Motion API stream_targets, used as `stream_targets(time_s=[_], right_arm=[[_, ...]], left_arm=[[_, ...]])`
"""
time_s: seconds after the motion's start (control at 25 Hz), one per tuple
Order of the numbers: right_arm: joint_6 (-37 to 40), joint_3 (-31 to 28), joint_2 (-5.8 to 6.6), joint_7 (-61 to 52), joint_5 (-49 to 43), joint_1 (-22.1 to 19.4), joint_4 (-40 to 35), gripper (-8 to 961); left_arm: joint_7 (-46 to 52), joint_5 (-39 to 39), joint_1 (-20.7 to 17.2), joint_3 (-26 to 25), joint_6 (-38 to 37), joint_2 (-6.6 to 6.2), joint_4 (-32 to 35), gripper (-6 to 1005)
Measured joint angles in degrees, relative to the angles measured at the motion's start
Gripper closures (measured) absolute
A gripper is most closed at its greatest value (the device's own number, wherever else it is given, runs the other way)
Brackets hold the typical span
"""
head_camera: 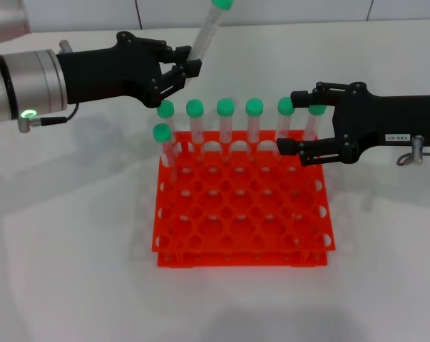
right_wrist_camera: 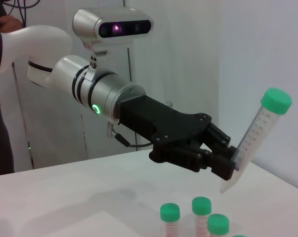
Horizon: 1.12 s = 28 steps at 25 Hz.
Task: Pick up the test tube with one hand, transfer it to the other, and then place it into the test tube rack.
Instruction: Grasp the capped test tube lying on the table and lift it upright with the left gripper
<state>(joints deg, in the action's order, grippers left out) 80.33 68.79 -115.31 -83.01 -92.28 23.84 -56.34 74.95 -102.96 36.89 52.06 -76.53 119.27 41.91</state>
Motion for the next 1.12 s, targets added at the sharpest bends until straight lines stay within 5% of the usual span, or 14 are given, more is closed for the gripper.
stream_targets(time_s=[1.12], right_arm=[[-0.4, -0.1, 0.00, 0.2, 0.2, 0.8, 0.1, 96]], left_arm=[[-4.5, 2.8, -1.3, 2.7, -0.6, -0.37, 0.4, 806]])
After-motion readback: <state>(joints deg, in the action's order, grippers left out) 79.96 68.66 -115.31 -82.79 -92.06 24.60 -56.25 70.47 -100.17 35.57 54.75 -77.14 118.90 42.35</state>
